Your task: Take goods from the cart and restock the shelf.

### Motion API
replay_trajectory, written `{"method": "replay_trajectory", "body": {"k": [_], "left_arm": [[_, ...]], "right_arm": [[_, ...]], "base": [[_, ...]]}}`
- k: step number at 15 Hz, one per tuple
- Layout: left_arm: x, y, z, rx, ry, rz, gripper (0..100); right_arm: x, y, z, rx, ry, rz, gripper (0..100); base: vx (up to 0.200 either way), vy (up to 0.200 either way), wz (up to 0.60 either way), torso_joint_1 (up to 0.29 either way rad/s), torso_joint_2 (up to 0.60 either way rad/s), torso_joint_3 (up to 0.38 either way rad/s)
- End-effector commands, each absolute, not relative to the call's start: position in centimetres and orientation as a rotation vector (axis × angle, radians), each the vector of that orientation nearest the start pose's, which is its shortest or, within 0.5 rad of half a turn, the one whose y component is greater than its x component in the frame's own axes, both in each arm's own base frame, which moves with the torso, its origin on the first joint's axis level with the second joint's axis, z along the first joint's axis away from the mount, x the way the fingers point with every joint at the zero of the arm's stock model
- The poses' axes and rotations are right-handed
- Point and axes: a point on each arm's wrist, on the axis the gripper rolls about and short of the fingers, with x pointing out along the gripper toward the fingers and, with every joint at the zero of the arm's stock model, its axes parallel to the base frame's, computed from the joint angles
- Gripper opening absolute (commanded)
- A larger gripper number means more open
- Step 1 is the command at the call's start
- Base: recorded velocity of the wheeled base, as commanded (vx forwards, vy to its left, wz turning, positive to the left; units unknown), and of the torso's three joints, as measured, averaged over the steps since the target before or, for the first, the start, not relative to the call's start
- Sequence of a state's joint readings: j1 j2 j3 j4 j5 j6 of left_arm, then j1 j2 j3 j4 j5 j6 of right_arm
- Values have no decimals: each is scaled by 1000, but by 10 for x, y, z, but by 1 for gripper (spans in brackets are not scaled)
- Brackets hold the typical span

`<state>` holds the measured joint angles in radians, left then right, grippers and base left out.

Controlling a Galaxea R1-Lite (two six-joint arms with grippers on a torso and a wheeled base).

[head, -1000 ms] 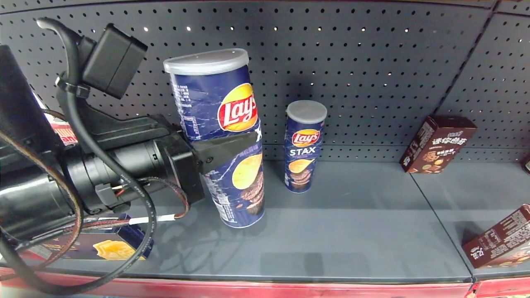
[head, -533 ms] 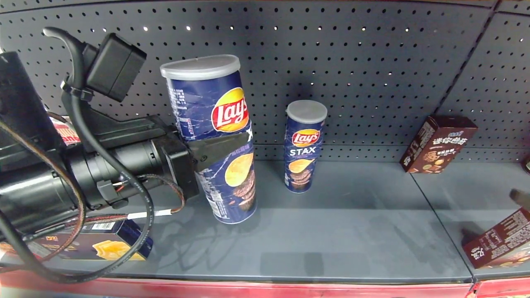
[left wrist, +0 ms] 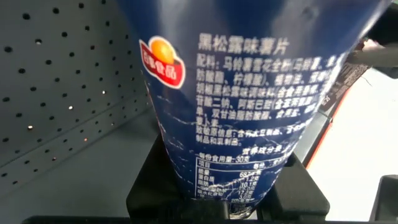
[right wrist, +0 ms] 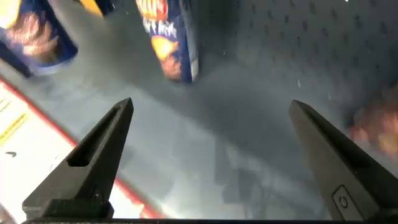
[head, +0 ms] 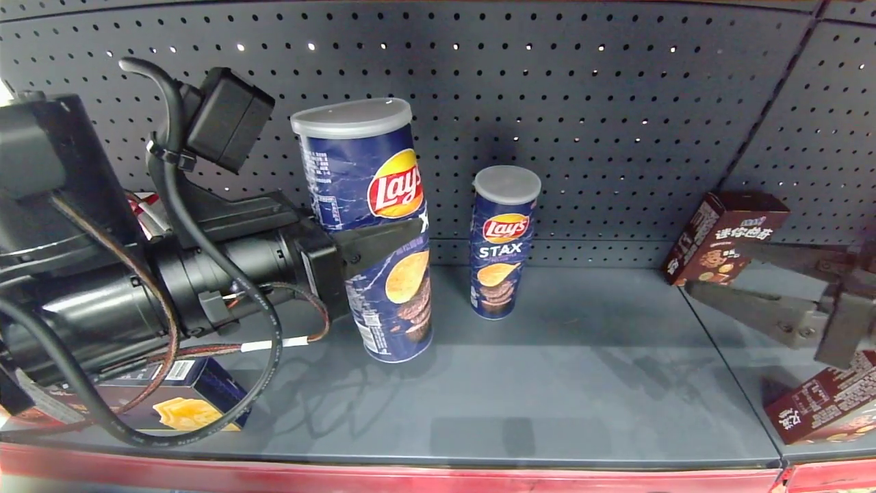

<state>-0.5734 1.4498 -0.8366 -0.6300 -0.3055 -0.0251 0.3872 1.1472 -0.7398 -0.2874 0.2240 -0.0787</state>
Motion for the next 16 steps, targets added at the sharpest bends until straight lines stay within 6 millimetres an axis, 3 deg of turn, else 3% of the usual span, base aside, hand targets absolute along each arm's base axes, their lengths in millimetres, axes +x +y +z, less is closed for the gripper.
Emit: {"method": "replay_trajectory", "body": {"k": [1,2,3,11,12,13,16], "left_arm": [[209,-143,258,-25,5,-877,0],[209,-143,258,-25,5,-877,0],[212,-139,257,-25,8,-859,0],[214,-136,260,-26,-3,-865,0],[214,-136,260,-26,-3,-865,0],[214,-136,260,-25,-7,-867,0],[214,-136,260,-25,-10,-876,0]], "right_arm": [[202,81,243,-91,117,699,100],[202,81,243,-91,117,699,100],[231,85,237,-139,63,757,100],[293,105,235,-262,-67,1137,100],[293,105,235,-262,-67,1137,100],[307,111,235,-282,-94,1160,100],[324,119,235,-285,-107,1172,100]], "base": [[0,0,0,0,0,0],[0,0,0,0,0,0],[0,0,0,0,0,0],[0,0,0,0,0,0],[0,0,0,0,0,0],[0,0,0,0,0,0],[0,0,0,0,0,0]]}}
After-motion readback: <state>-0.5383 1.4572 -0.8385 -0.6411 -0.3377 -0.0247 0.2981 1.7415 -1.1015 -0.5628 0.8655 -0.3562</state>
